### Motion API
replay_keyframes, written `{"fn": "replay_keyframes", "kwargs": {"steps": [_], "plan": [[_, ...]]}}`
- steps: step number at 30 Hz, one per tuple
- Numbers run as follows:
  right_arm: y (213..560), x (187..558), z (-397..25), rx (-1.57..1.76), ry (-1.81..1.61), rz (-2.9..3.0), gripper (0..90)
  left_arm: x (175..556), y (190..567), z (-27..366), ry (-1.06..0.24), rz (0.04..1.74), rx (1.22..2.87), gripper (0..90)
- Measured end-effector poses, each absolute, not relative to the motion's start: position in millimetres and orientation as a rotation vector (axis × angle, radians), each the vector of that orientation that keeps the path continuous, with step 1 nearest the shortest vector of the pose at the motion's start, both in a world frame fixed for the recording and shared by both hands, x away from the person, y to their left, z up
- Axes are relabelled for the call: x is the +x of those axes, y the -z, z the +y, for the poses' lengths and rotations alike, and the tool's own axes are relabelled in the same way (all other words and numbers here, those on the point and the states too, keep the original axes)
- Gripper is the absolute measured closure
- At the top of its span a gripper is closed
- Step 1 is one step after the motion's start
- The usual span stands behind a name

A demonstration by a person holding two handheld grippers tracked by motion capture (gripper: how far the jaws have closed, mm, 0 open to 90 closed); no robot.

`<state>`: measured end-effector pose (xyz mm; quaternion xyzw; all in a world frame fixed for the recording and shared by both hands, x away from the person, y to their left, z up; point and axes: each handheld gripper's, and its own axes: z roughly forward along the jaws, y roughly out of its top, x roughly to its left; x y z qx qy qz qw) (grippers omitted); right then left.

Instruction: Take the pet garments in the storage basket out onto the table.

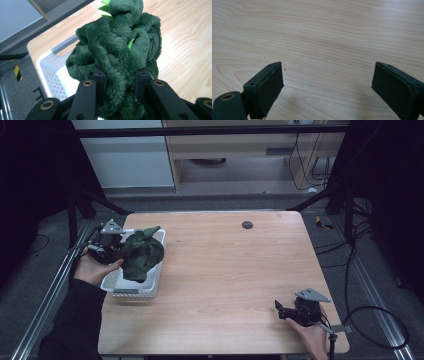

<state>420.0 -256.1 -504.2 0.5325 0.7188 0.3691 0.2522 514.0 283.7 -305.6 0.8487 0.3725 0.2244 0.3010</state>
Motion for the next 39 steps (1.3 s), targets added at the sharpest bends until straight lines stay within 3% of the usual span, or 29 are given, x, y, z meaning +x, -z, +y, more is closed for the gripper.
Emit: {"fn": "replay_keyframes", "kwargs": {"steps": [14,39], "plan": [[503.6,419.8,-257.2,1.443,-1.003,1.949,10.1,505.8,298.1,244.8,-0.561,0.816,2.311,69.6],[503.0,419.7,-257.6,1.439,-1.009,1.938,9.7,510.9,309.3,197.4,-0.48,0.668,2.403,69.6]]}}
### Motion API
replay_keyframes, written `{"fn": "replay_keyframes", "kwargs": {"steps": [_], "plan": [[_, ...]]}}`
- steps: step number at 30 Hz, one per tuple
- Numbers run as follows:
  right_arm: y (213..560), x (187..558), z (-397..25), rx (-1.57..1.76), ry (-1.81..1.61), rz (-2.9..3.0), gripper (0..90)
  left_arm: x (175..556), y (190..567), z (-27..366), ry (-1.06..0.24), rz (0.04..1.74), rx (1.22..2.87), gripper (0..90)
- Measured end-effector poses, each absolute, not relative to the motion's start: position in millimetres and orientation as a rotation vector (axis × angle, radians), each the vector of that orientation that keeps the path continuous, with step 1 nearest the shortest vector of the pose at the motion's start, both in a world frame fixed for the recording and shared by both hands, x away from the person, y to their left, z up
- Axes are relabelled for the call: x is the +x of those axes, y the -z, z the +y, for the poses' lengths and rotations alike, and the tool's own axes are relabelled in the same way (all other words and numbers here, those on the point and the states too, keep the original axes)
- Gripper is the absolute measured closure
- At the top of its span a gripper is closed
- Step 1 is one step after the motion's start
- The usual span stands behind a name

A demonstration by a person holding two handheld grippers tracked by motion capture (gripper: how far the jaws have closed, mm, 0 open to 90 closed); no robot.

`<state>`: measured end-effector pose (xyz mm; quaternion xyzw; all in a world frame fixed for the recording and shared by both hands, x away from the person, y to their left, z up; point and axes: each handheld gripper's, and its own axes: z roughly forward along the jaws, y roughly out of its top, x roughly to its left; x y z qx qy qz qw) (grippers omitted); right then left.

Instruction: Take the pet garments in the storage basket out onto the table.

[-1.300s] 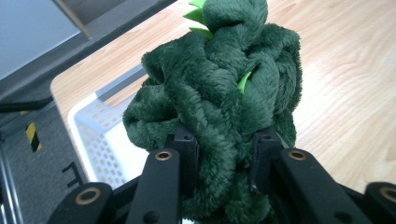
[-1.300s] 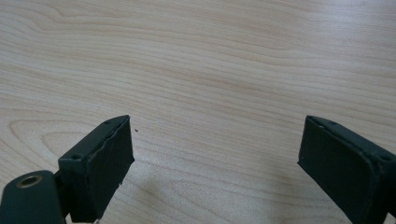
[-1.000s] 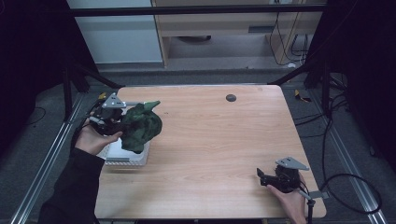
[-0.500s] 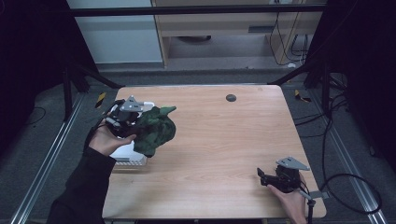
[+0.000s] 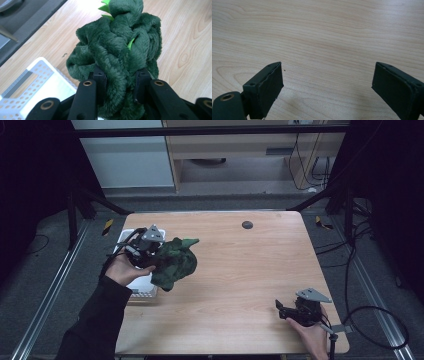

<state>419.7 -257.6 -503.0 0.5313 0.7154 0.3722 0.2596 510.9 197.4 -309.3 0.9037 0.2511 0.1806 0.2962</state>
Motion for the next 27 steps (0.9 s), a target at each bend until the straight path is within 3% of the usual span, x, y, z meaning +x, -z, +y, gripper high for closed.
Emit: {"fn": "replay_keyframes", "kwargs": {"steps": [27], "plan": [[501.5,419.3,-258.6,1.437,-1.02,1.918,9.0,522.0,337.6,144.8,-0.37,0.509,2.546,69.6]]}}
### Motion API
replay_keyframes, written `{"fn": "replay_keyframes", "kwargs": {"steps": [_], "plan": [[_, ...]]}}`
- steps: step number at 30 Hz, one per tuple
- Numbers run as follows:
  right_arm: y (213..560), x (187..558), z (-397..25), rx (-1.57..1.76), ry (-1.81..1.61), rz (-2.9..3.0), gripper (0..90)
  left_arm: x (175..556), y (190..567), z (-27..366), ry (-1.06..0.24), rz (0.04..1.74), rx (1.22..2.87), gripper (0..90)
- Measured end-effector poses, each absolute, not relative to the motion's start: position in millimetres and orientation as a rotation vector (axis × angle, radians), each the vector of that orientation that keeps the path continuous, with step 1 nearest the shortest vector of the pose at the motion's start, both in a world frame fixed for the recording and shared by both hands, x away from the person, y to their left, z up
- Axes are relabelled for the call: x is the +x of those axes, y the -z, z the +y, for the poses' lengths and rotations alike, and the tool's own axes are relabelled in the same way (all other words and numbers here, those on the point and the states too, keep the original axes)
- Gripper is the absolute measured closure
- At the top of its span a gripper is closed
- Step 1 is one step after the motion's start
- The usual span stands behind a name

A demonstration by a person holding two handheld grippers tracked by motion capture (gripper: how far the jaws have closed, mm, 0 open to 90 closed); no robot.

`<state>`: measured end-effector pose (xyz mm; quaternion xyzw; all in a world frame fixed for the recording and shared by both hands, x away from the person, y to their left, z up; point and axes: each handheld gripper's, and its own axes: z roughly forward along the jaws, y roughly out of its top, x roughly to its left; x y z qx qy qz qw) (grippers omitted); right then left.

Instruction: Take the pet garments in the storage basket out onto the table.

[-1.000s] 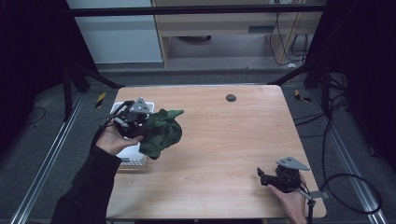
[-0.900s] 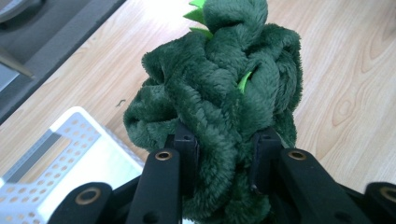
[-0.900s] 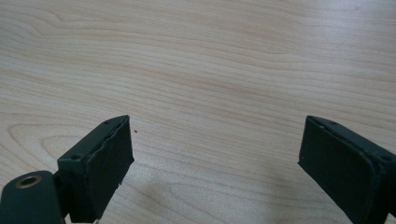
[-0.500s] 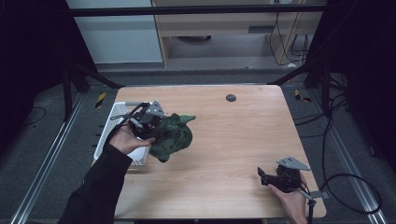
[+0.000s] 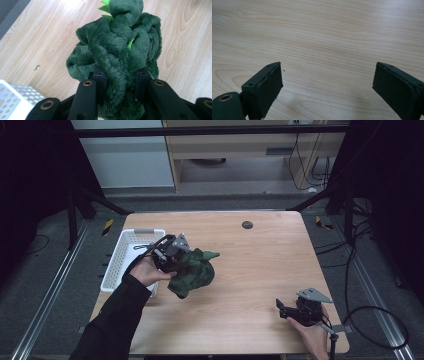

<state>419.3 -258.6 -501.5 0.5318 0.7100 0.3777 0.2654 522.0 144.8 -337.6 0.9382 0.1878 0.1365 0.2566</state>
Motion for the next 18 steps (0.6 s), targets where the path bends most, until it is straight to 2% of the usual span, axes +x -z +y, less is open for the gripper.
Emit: {"fn": "replay_keyframes", "kwargs": {"steps": [18], "plan": [[501.6,419.2,-258.5,1.435,-1.021,1.92,8.8,526.8,357.6,116.5,-0.315,0.425,2.615,69.6]]}}
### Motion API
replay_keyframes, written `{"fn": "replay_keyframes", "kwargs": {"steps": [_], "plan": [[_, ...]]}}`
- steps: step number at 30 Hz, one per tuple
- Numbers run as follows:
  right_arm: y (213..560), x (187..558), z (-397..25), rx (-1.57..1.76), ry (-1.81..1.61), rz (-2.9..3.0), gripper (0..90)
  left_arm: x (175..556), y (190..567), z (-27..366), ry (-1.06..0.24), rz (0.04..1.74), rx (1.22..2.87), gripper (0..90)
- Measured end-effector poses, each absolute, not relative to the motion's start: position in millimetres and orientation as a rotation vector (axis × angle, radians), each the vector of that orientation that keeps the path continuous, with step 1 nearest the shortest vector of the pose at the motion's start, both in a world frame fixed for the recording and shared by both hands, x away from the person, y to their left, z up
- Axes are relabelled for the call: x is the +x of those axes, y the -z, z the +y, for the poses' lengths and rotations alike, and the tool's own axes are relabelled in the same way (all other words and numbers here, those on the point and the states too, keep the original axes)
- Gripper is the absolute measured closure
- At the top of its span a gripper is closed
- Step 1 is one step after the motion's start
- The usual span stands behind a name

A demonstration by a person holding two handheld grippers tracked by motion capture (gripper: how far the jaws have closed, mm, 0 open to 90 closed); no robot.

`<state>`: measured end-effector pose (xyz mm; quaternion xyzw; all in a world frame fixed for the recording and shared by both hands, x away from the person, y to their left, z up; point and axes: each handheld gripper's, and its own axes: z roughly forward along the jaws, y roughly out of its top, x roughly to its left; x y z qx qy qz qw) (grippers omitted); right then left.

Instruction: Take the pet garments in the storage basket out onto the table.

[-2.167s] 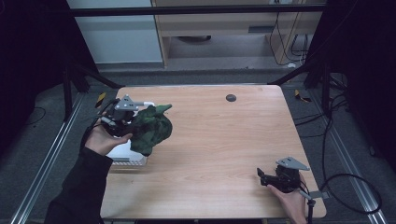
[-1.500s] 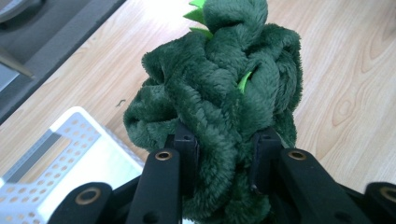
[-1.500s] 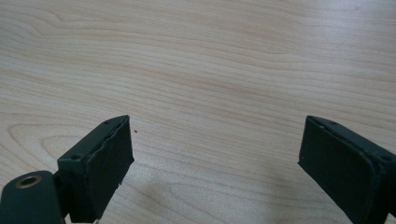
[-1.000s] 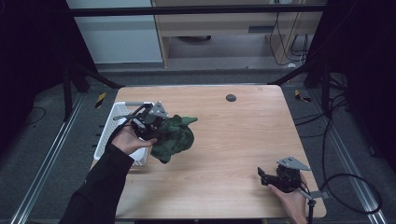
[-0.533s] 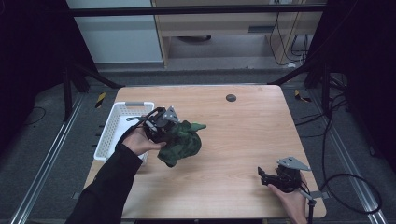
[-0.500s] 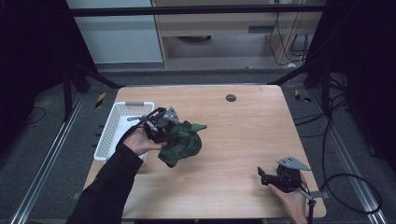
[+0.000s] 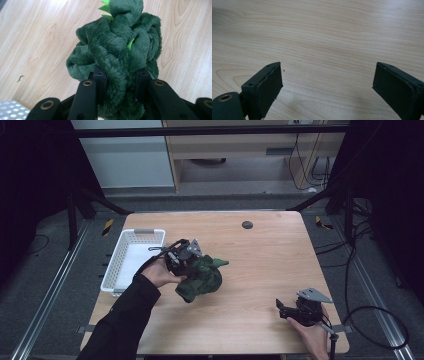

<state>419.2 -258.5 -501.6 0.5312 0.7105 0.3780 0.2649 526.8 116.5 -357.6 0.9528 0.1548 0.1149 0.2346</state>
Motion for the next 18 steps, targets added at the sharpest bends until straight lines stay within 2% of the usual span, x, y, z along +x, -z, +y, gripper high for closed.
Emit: {"fn": "replay_keyframes", "kwargs": {"steps": [18], "plan": [[501.7,419.4,-258.3,1.43,-1.021,1.925,8.8,534.7,382.1,88.1,-0.281,0.337,2.686,69.4]]}}
